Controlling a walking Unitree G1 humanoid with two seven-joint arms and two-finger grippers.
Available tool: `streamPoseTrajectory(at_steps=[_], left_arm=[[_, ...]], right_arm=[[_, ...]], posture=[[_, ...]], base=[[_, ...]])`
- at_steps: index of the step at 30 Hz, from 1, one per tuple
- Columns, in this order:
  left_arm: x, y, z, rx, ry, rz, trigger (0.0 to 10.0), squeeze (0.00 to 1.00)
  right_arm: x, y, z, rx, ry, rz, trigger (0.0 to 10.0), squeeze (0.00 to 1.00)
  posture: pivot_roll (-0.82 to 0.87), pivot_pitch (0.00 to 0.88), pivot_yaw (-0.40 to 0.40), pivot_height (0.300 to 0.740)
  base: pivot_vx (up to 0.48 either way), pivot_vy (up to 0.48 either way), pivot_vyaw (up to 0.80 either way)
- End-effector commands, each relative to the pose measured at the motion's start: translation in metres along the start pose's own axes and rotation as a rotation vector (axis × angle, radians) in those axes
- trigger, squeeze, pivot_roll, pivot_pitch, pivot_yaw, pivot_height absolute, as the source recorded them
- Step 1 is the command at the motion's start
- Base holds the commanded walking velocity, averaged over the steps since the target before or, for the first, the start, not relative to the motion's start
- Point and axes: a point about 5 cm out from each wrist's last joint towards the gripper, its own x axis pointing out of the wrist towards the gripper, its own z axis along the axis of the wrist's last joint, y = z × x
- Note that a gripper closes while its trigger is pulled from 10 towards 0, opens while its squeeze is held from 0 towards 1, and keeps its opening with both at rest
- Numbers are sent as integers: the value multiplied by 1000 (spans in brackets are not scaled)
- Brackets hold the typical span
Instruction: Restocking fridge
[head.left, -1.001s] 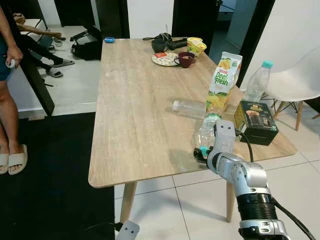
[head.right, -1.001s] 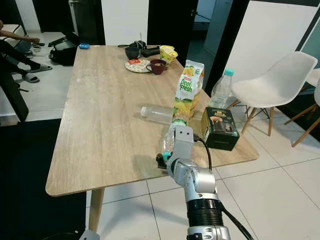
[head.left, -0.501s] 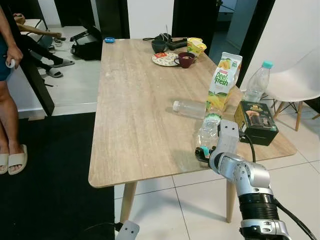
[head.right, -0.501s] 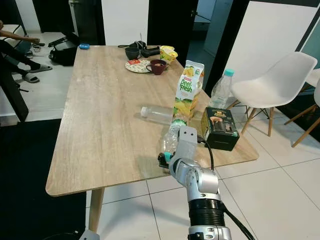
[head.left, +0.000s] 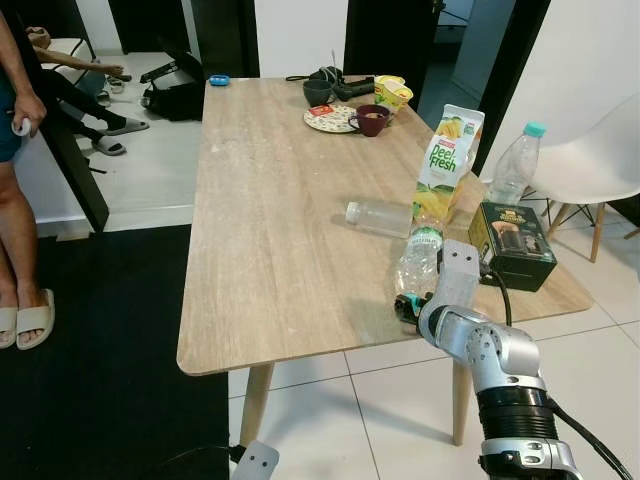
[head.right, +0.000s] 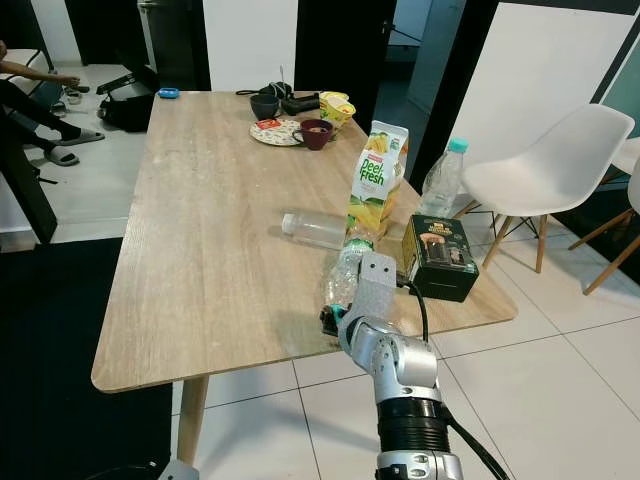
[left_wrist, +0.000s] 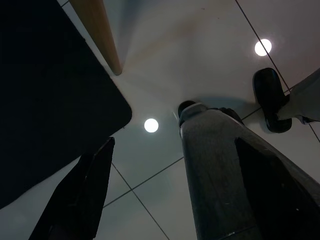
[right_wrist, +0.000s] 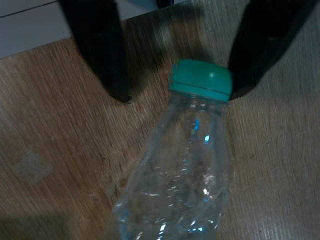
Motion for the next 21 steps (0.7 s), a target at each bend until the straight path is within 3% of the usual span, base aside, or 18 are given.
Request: streamPoseTrajectory(at_steps=[1,20,21], left_arm=[[-1,-15,-19,-27,74,-45,10000,0],[-1,-16,-19,-28,74,-46,10000,0],[-1,-16,-19,-28,74,-46,10000,0]], right_arm=[[1,26,-11,28,37,64,0,0],[3,22,-6,-1,2,39,0,0],[4,17,-3,-11,-15,24,510,0]], posture=[[30,0,-88,740],[34,0,-90,740],[34,0,-90,740]], base=[[0,0,0],[0,0,0],[0,0,0]])
